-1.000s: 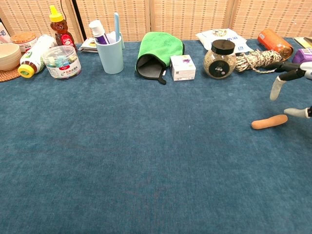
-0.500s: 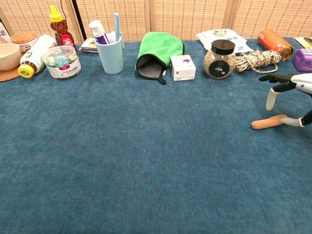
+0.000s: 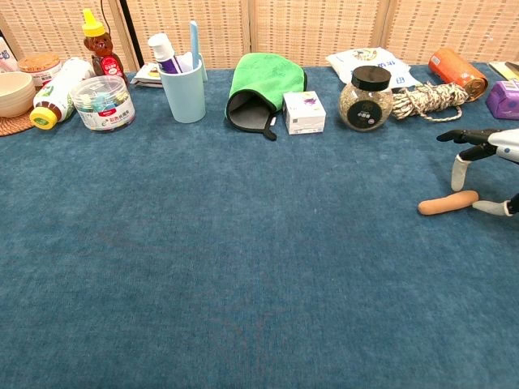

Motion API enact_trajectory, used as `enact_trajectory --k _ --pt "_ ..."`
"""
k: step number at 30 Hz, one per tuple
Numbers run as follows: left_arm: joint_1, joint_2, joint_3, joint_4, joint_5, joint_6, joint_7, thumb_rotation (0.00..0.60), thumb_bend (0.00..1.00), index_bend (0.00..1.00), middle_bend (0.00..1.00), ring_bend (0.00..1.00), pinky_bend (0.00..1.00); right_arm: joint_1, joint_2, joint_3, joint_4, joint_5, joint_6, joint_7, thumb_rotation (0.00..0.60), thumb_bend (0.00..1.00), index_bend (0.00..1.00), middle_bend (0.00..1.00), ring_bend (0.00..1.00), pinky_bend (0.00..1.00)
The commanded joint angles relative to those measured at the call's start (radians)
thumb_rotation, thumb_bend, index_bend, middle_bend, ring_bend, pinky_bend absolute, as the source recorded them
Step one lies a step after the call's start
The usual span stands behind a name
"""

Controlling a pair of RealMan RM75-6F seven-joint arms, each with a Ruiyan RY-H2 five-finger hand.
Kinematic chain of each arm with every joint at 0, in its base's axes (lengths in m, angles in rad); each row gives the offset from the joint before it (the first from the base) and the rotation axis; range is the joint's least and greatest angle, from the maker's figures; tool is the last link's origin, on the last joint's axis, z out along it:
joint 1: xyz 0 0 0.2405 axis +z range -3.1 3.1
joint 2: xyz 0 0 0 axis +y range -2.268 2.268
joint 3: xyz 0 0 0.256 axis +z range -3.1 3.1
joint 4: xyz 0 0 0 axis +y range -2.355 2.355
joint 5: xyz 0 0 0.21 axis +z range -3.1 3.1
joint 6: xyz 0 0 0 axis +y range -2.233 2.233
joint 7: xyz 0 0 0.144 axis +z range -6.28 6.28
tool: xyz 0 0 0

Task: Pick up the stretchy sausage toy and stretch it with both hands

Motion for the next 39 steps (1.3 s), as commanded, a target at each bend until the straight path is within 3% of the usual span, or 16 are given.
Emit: enact_trajectory --k 1,11,24,32,39 --pt "0.000 0.000 0.000 0.000 -0.001 0.000 -0.001 0.360 0.53 0.12 0.03 0.02 0.03 0.002 -0.002 -0.002 0.003 0.001 -0.002 0.000 0.600 0.38 0.43 0.02 0.00 0.00" --pt "0.005 0.000 0.002 0.006 -0.001 0.005 -0.009 0.360 0.53 0.12 0.03 0.02 0.03 0.003 -0.022 -0.009 0.029 0.015 -0.014 0.009 0.600 0.39 0.46 0.04 0.00 0.00" --pt "0.006 0.000 0.004 0.016 -0.001 0.004 -0.018 0.359 0.53 0.12 0.03 0.02 0.03 -0.006 -0.049 -0.001 0.041 0.031 0.011 0.034 0.600 0.47 0.60 0.18 0.10 0.00" --pt "-0.016 -0.007 0.006 0.023 0.020 -0.023 -0.012 0.358 0.53 0.13 0.03 0.02 0.03 -0.013 -0.009 0.022 -0.066 0.058 0.029 0.037 0.600 0.51 0.64 0.23 0.14 0.00" --pt "-0.058 -0.017 0.006 0.025 0.076 -0.057 0.002 0.359 0.53 0.22 0.03 0.02 0.03 -0.022 0.041 0.049 -0.190 0.086 0.050 -0.005 0.600 0.53 0.67 0.26 0.19 0.00"
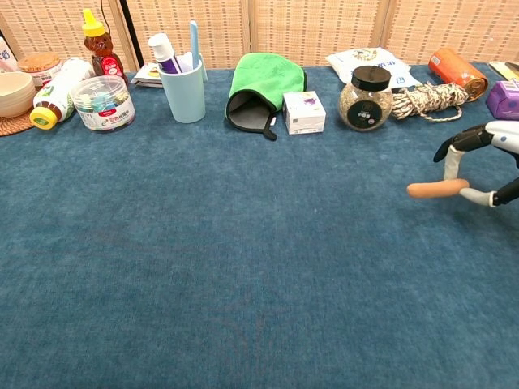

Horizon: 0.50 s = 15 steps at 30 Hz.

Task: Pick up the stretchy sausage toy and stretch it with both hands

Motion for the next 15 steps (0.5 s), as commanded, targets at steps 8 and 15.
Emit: enact_trajectory --k 8,15 --pt "-0.088 -0.018 0.004 -0.002 0.105 -0.082 0.049 0.367 0.53 0.27 0.03 0.02 0.02 -0.010 0.091 0.041 -0.228 0.054 0.008 -0.062 0.600 0.53 0.68 0.27 0.20 0.00" --pt "-0.178 -0.064 0.002 0.002 0.210 -0.149 0.061 0.382 0.53 0.27 0.03 0.02 0.02 -0.002 0.163 0.065 -0.402 0.103 -0.028 -0.097 0.600 0.53 0.68 0.27 0.20 0.00"
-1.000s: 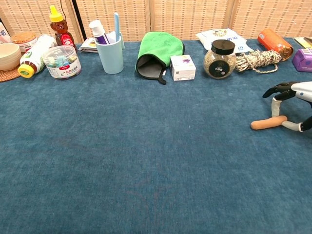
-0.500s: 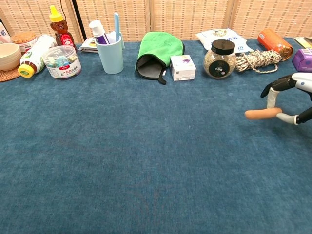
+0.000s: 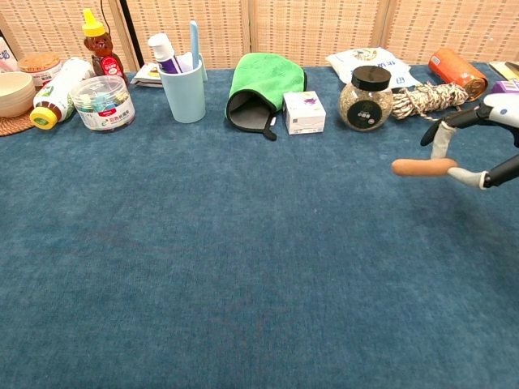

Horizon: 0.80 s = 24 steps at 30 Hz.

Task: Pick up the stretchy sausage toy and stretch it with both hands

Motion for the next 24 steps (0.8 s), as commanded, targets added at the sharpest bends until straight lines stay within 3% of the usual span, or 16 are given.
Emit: enact_trajectory --k 1,7,16,24 --pt "-0.049 -0.032 -0.003 0.003 0.053 -0.034 0.003 0.385 0.53 0.27 0.03 0.02 0.02 0.006 0.047 0.020 -0.094 0.036 -0.024 -0.024 0.600 0.53 0.67 0.27 0.20 0.00" --pt "-0.126 -0.098 -0.013 0.023 0.141 -0.062 -0.018 0.396 0.51 0.25 0.03 0.02 0.02 0.016 0.083 0.046 -0.208 0.072 -0.043 -0.053 0.600 0.53 0.67 0.27 0.20 0.00" --pt "-0.216 -0.208 -0.020 0.061 0.202 -0.103 -0.028 0.584 0.48 0.23 0.03 0.02 0.02 0.044 0.089 0.081 -0.290 0.128 -0.084 -0.074 0.600 0.53 0.67 0.27 0.20 0.00" --pt "-0.267 -0.306 -0.029 0.079 0.168 -0.161 -0.013 0.600 0.48 0.27 0.03 0.01 0.02 0.071 0.079 0.100 -0.300 0.163 -0.129 -0.070 0.600 0.53 0.67 0.27 0.20 0.00"
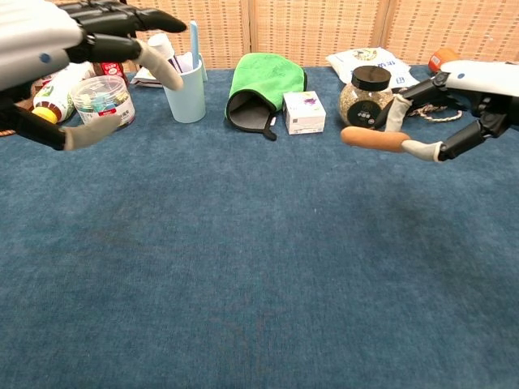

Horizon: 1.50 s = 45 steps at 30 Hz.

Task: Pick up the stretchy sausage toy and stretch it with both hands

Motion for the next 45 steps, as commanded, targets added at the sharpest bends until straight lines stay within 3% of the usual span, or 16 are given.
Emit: enact_trajectory --k 1,8,19,22,25,27,32,36,39,42,45 --pt "-0.024 -0.042 -0.003 0.009 -0.030 -0.032 0.000 0.600 0.48 0.26 0.03 0.01 0.02 0.006 -0.006 0.007 -0.003 0.011 -0.010 0.006 0.600 0.53 0.67 0.27 0.20 0.00" --pt "-0.052 -0.095 -0.011 0.031 -0.052 -0.047 0.018 0.600 0.48 0.21 0.02 0.01 0.02 0.012 -0.012 0.008 0.005 0.023 -0.025 0.014 0.600 0.53 0.67 0.27 0.20 0.00" --pt "-0.070 -0.164 -0.014 0.047 -0.074 -0.011 -0.011 0.600 0.49 0.39 0.07 0.04 0.03 0.013 -0.017 0.012 0.011 0.034 -0.035 0.036 0.600 0.53 0.66 0.27 0.21 0.00" --pt "-0.071 -0.168 -0.009 0.047 -0.077 -0.012 -0.002 0.600 0.49 0.34 0.06 0.03 0.03 0.013 -0.018 0.013 0.012 0.035 -0.036 0.041 0.600 0.53 0.66 0.27 0.21 0.00" --pt "-0.075 -0.170 -0.004 0.045 -0.082 -0.014 0.003 0.600 0.48 0.22 0.01 0.01 0.03 0.013 -0.020 0.011 0.016 0.034 -0.038 0.041 0.600 0.53 0.66 0.27 0.21 0.00" --pt "-0.081 -0.164 0.002 0.044 -0.086 -0.025 0.008 0.600 0.43 0.15 0.00 0.00 0.03 0.014 -0.021 0.012 0.016 0.036 -0.041 0.046 0.600 0.53 0.66 0.27 0.21 0.00" --pt "-0.081 -0.159 0.002 0.034 -0.110 -0.028 0.021 0.600 0.12 0.06 0.00 0.00 0.03 0.012 -0.022 0.011 0.017 0.034 -0.040 0.049 0.600 0.53 0.66 0.27 0.21 0.00" --pt "-0.080 -0.162 0.002 0.027 -0.126 -0.028 0.031 0.600 0.10 0.03 0.00 0.00 0.03 0.011 -0.022 0.011 0.018 0.034 -0.040 0.052 0.600 0.53 0.66 0.27 0.21 0.00" --pt "-0.082 -0.158 0.007 0.013 -0.142 -0.042 0.044 0.600 0.10 0.08 0.00 0.00 0.03 0.011 -0.023 0.012 0.019 0.033 -0.038 0.055 0.600 0.53 0.66 0.27 0.21 0.00" --pt "-0.084 -0.156 0.009 -0.004 -0.160 -0.053 0.046 0.600 0.12 0.18 0.00 0.00 0.03 0.011 -0.025 0.013 0.018 0.031 -0.037 0.058 0.600 0.53 0.66 0.27 0.21 0.00" --pt "-0.087 -0.161 0.009 -0.013 -0.169 -0.059 0.052 0.600 0.19 0.26 0.00 0.00 0.03 0.012 -0.027 0.015 0.016 0.029 -0.037 0.062 0.600 0.53 0.66 0.27 0.21 0.00"
